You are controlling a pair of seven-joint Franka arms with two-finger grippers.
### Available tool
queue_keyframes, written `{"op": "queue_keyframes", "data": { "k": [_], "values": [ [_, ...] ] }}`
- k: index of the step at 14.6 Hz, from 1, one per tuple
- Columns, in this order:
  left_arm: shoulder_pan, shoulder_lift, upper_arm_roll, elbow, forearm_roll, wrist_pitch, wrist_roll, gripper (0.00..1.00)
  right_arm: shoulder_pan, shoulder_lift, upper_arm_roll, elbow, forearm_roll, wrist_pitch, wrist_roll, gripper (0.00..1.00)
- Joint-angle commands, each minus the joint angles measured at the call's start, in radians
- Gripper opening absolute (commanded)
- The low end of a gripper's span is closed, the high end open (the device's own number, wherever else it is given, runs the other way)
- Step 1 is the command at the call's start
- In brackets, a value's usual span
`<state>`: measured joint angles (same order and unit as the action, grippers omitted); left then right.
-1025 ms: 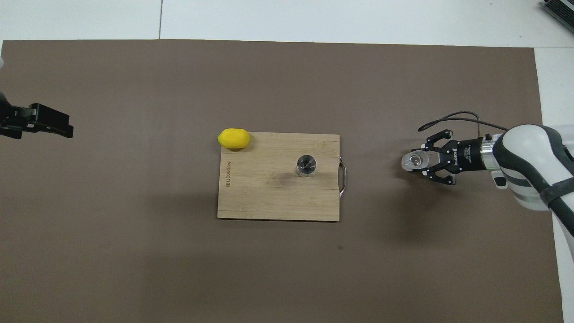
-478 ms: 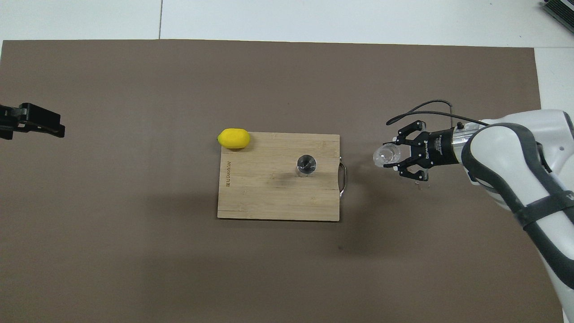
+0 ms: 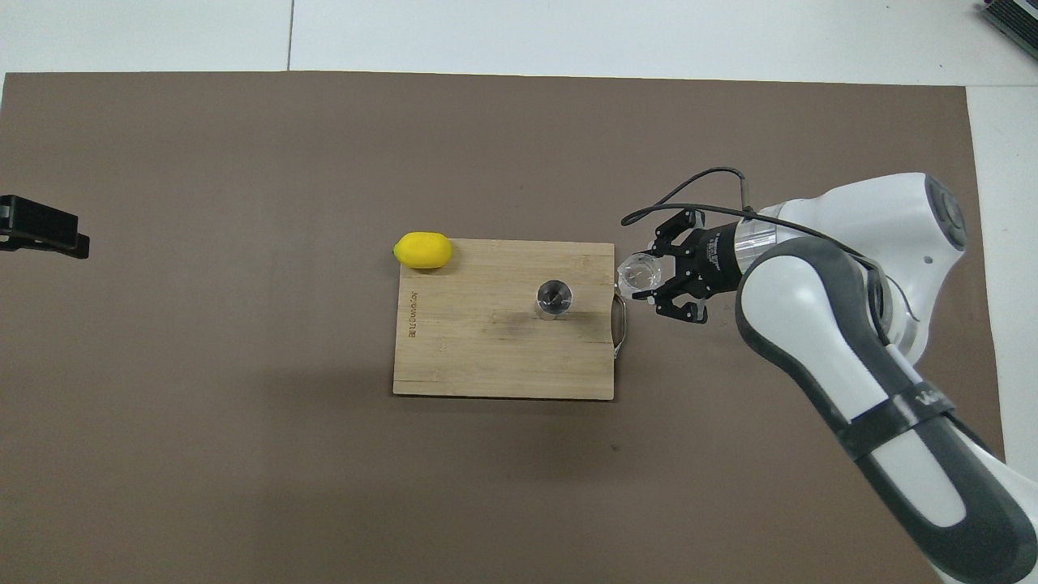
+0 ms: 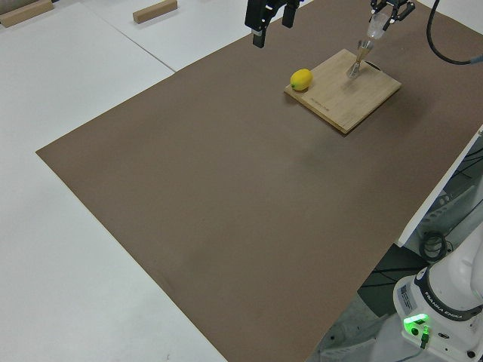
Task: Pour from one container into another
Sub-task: 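Lift the glass cup with the right gripper over the steel cup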
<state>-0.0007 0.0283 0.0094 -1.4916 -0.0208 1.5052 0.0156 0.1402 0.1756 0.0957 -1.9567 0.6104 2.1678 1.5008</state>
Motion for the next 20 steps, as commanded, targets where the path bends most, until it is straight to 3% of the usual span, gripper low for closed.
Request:
{"op": "queue_keyframes", "data": {
  "k": [1,4,11,20],
  "values": [
    [0.002,-0.051,-0.006,-0.071,0.018,-0.017,0.004,1.00,0.050,0.019,-0.005,0.059,-0.128,0.006,0.106,0.00],
    [0.001,-0.091,-0.006,-0.148,0.018,0.018,0.004,1.00,0.100,0.036,-0.005,0.102,-0.246,0.006,0.199,0.00],
    [0.004,-0.087,-0.008,-0.145,0.018,0.076,0.001,1.00,0.194,0.097,-0.005,0.219,-0.492,-0.013,0.372,0.00],
    [0.007,-0.085,-0.008,-0.145,0.018,0.075,0.004,1.00,0.289,0.093,-0.002,0.223,-0.788,-0.098,0.386,0.00]
  ]
}}
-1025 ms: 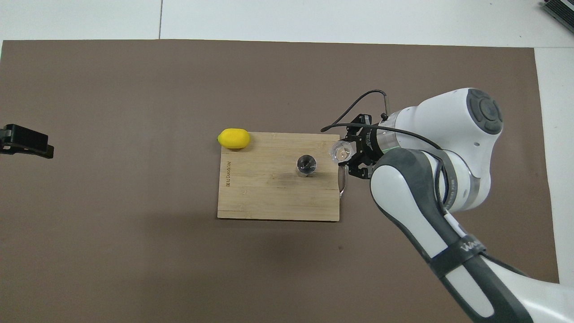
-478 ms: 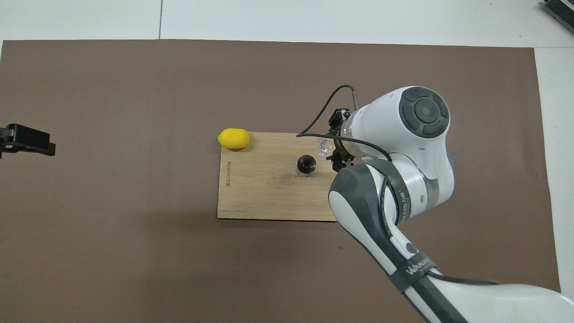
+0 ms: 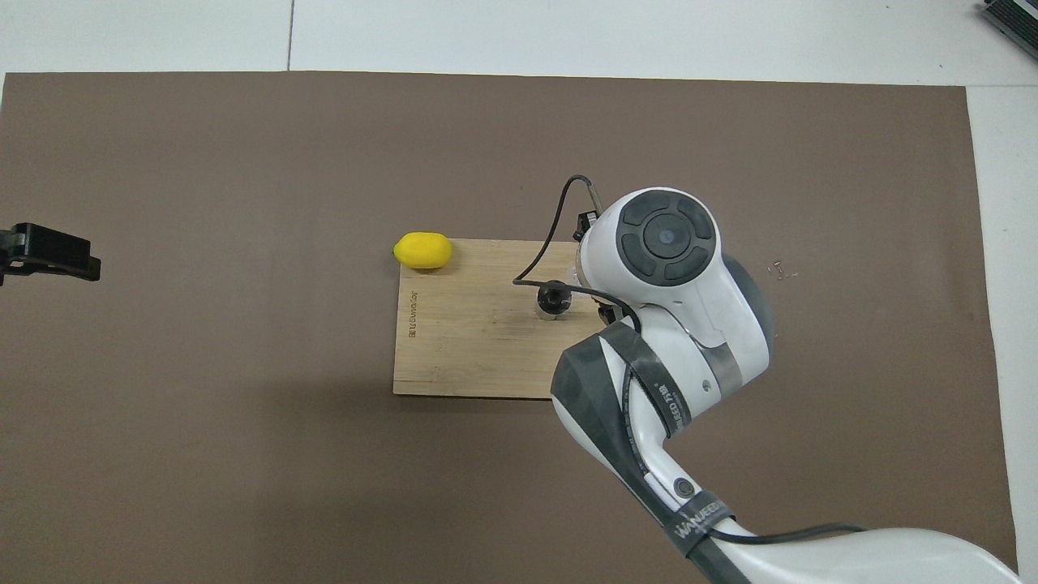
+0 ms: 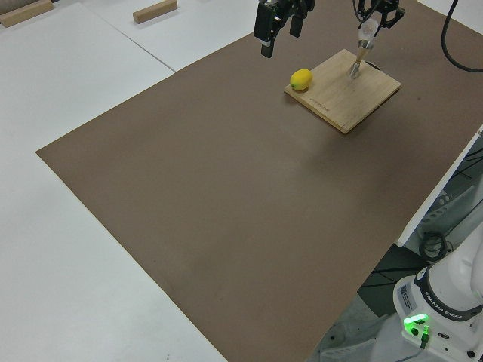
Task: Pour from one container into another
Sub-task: 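Tilt the glass cup with the right gripper above the steel cup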
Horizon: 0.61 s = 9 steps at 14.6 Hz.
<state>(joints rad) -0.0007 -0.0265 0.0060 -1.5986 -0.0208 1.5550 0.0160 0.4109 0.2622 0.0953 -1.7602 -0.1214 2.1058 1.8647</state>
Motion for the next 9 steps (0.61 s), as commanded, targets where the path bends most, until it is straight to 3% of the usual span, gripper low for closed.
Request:
{"op": "queue_keyframes", "data": {
  "k": [1,9],
  "values": [
    [0.007,-0.030,-0.005,-0.037,0.018,0.027,0.005,1.00,0.026,0.006,-0.002,0.027,-0.070,-0.043,0.022,0.00],
    [-0.005,-0.033,-0.005,-0.032,0.018,0.025,-0.005,1.00,0.063,-0.006,0.004,0.027,-0.213,-0.069,0.021,0.00]
  ]
}}
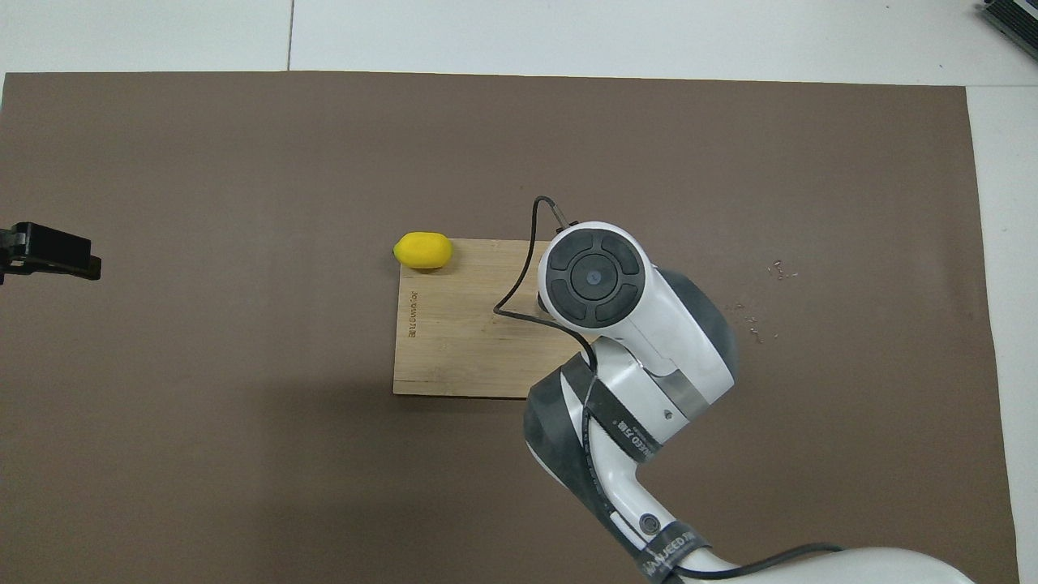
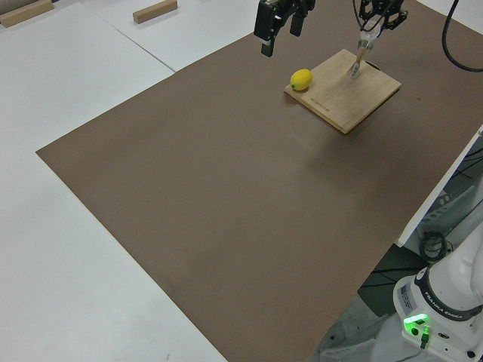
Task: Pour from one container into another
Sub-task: 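Tilt the glass cup with the right gripper above the steel cup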
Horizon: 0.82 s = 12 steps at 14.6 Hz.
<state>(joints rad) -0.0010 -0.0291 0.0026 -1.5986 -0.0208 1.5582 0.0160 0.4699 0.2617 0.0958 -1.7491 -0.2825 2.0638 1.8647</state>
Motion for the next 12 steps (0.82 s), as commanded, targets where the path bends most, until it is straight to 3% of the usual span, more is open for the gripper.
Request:
{"op": "queue_keyframes", "data": {
  "k": [1,7,12],
  "values": [
    [-0.007,-0.032,-0.001,-0.032,0.018,0.022,-0.007,1.00,0.015,-0.006,0.005,0.016,-0.064,-0.028,0.021,0.00],
    [-0.007,-0.032,-0.001,-0.034,0.018,0.023,-0.011,1.00,0.053,-0.021,0.005,0.002,-0.145,-0.036,0.018,0.00],
    [-0.002,-0.034,-0.001,-0.034,0.018,0.025,-0.011,1.00,0.052,-0.021,0.008,0.010,-0.135,-0.042,0.014,0.00]
  ]
}}
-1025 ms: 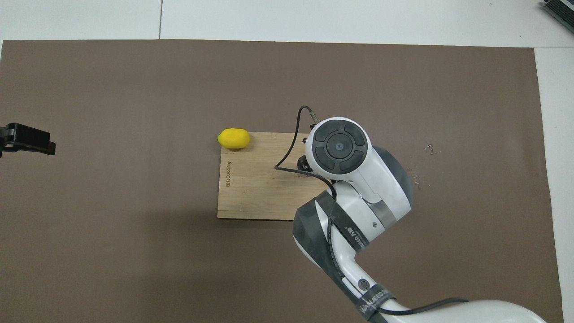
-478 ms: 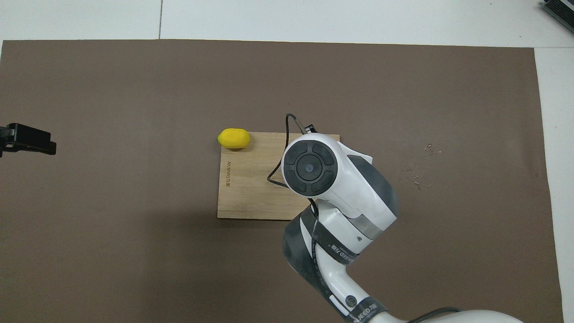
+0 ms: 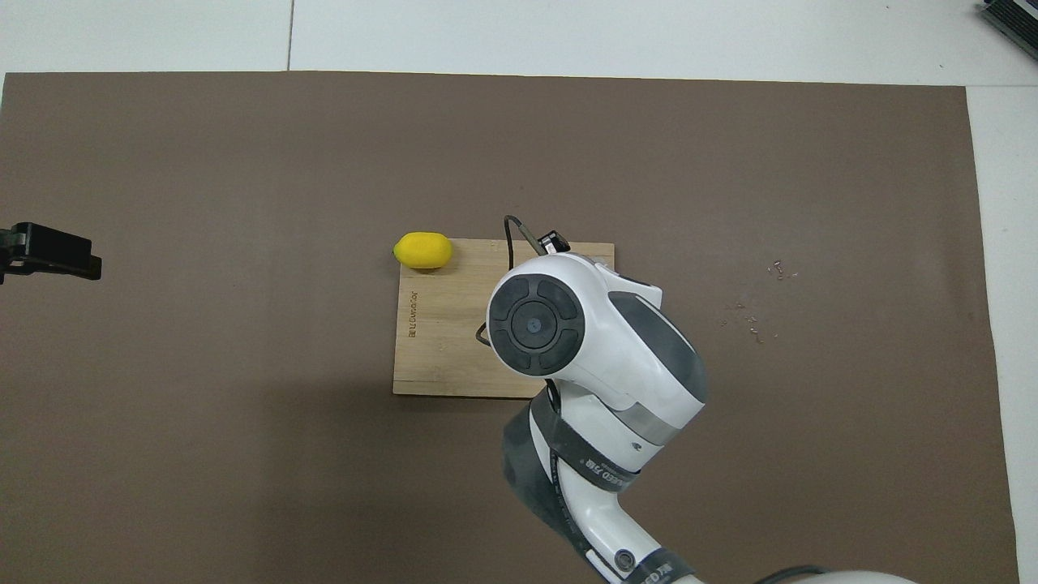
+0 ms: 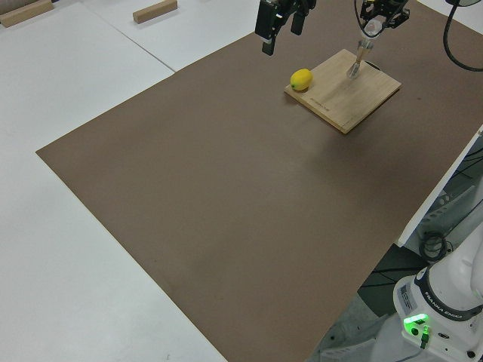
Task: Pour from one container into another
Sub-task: 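Tilt the glass cup with the right gripper above the steel cup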
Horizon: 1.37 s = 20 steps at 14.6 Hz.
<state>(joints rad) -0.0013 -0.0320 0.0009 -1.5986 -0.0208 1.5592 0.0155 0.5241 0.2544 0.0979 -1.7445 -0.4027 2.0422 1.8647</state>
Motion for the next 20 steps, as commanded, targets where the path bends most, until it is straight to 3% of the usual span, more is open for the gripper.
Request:
{"op": "queue_keyframes", "data": {
  "k": [1,20],
  "values": [
    [-0.002,-0.031,0.001,-0.034,0.016,0.024,-0.011,1.00,-0.004,-0.014,0.006,0.003,-0.012,-0.022,0.013,0.00],
    [-0.002,-0.031,0.001,-0.034,0.016,0.024,-0.012,1.00,-0.068,-0.004,0.003,0.023,0.212,-0.027,0.010,0.00]
  ]
}}
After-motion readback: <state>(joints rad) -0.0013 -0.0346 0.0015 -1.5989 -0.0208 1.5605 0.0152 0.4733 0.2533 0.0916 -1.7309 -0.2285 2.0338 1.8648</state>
